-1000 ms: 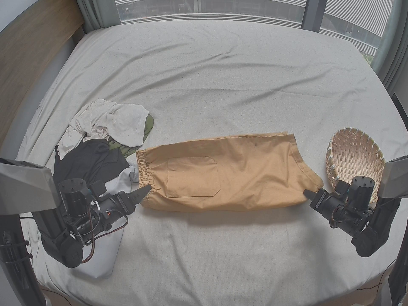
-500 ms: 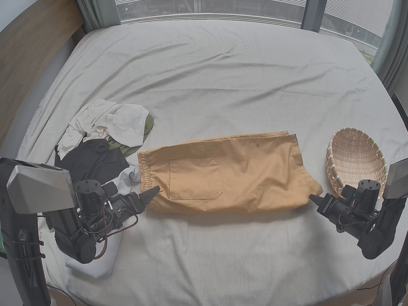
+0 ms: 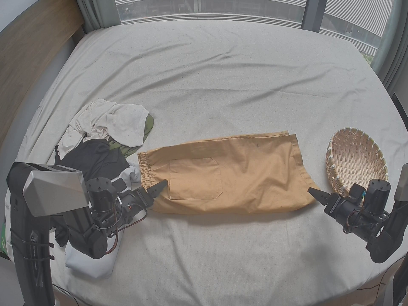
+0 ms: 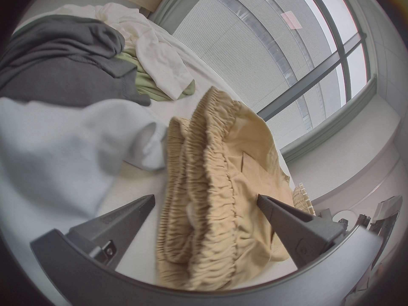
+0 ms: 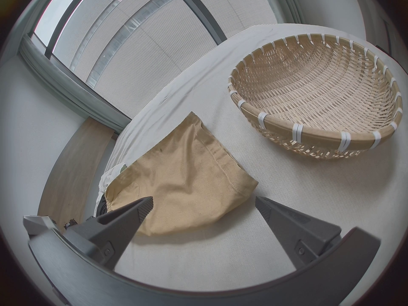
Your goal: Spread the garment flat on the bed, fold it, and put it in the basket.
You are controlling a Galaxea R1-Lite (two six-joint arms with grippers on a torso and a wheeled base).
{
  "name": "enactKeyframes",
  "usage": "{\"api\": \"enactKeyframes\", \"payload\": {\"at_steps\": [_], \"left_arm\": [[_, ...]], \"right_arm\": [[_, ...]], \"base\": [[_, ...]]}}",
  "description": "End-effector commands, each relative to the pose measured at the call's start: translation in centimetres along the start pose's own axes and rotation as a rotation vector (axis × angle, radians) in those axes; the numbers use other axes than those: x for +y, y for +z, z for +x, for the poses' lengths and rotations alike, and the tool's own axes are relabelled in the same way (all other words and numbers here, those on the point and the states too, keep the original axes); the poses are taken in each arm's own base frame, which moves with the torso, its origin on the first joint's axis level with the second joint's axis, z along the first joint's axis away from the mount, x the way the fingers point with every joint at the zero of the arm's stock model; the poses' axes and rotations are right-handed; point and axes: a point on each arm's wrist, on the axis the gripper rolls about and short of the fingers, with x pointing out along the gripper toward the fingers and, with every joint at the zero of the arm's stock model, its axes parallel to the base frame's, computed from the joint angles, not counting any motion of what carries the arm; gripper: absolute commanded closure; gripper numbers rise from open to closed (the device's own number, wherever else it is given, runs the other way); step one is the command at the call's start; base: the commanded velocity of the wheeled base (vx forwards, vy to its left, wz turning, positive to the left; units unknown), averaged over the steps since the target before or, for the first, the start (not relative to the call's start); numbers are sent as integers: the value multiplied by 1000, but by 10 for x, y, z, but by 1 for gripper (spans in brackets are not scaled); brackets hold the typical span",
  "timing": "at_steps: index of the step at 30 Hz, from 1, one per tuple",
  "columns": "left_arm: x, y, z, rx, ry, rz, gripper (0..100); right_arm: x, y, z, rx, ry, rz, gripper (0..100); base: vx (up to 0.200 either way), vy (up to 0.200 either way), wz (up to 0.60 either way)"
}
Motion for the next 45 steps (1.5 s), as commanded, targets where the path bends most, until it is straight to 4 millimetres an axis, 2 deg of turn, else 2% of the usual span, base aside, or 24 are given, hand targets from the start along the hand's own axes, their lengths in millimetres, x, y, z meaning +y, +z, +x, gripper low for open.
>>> {"api": "enactKeyframes", "payload": {"at_steps": [1, 9, 10, 17, 22, 24, 31, 39, 45], "left_arm": [[-6, -5, 8, 8, -28, -10, 0], [-3, -7, 14, -11, -6, -16, 0], [-2, -7, 14, -20, 1, -15, 100], [-2, -4, 12, -34, 13, -21, 100], [-21, 8, -16, -44, 18, -73, 100], [-34, 4, -37, -3, 15, -85, 100], [-31, -10, -81, 94, 101, -105, 100], [-7, 3, -96, 50, 201, -118, 100], [-22, 13, -99, 10, 141, -101, 100]], "right_arm": [[4, 2, -4, -8, 17, -4, 0], [7, -3, -2, 10, 28, -5, 0], [7, -3, -2, 10, 28, -5, 0], [7, -3, -2, 10, 28, -4, 0], [6, -3, -2, 10, 23, -3, 0], [6, -3, -2, 13, 22, -3, 0], [5, -5, -1, 22, 19, -3, 0], [8, -7, 0, 30, 29, -5, 0], [13, -10, 0, 38, 46, -11, 0]], "base": [[0, 0, 0], [0, 0, 0], [0, 0, 0], [0, 0, 0], [0, 0, 0], [0, 0, 0], [0, 0, 0], [0, 0, 0], [0, 0, 0]]}}
